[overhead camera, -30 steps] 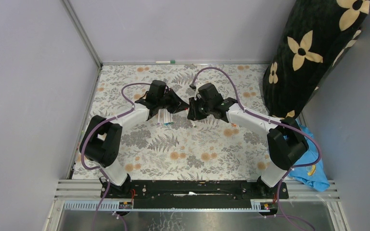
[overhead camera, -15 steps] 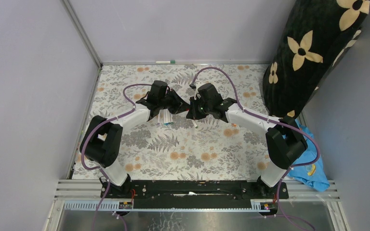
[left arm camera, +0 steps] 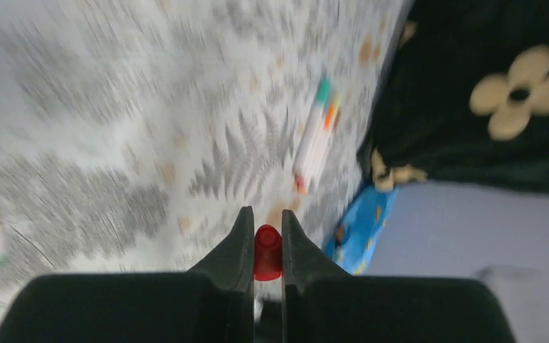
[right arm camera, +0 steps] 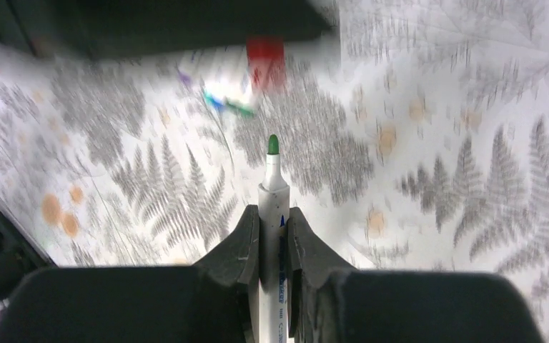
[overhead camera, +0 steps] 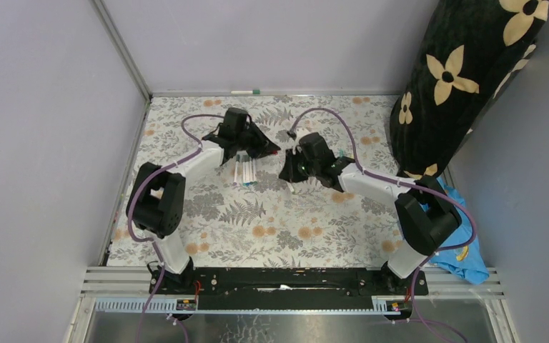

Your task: Open the pen caps

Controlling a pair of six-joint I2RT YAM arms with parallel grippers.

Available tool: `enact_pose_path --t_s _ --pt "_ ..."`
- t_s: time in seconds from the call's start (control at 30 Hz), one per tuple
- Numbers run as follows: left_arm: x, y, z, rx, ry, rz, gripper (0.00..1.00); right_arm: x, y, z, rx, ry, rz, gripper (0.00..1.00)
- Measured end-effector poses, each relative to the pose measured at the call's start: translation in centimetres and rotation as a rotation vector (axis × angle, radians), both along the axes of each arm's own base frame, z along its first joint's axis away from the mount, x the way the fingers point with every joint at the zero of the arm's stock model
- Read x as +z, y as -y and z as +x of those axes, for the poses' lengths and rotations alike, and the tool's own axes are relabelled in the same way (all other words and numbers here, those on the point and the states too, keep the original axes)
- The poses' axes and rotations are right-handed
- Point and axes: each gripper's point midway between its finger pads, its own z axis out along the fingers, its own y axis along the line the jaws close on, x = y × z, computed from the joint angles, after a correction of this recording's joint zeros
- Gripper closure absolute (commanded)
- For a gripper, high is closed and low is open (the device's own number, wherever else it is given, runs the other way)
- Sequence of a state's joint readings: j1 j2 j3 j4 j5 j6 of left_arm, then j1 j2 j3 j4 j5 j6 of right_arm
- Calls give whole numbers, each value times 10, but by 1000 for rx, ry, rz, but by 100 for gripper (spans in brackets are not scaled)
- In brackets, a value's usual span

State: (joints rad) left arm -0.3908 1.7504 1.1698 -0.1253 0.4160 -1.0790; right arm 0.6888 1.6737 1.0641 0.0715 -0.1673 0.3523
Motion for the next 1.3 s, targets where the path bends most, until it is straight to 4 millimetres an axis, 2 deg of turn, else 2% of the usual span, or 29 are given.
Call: enact_pose_path --t_s 0.03,0.1,0.13,0.2,0.27,0.37,0.5,0.6,0.73,0.83,1.03,1.1,1.3 --pt "1 -5 13 28 19 14 100 -5 5 -7 0 -24 -13 100" --pt "6 -29 47 111 60 34 100 -23 18 -28 8 -87 -55 100" --pt "7 -46 65 161 78 49 100 -31 22 -35 10 -112 -74 100" --pt "5 -75 87 233 96 77 100 -43 30 -46 11 -155 -107 100" --pt "0 -93 98 269 101 105 100 -48 34 -51 9 -175 -124 100" --pt "-12 -102 103 249 96 180 100 -48 35 -50 1 -174 -133 100" --pt "-22 -112 108 186 106 345 100 -40 32 -31 -37 -147 -164 100" --pt "-32 -128 101 165 97 482 100 -30 29 -7 -89 -93 -183 100" --pt "-54 -159 82 156 31 667 100 -27 40 16 -176 -48 -231 100" --pt "-74 -180 60 147 -41 777 100 -37 57 29 -242 -46 -276 100" --pt "-104 -205 18 118 -170 901 100 -67 95 51 -353 -85 -358 100" --pt "-107 -209 13 114 -185 924 100 -78 102 59 -378 -99 -385 100" --pt "-112 -219 3 116 -203 974 98 -89 108 77 -413 -113 -408 98"
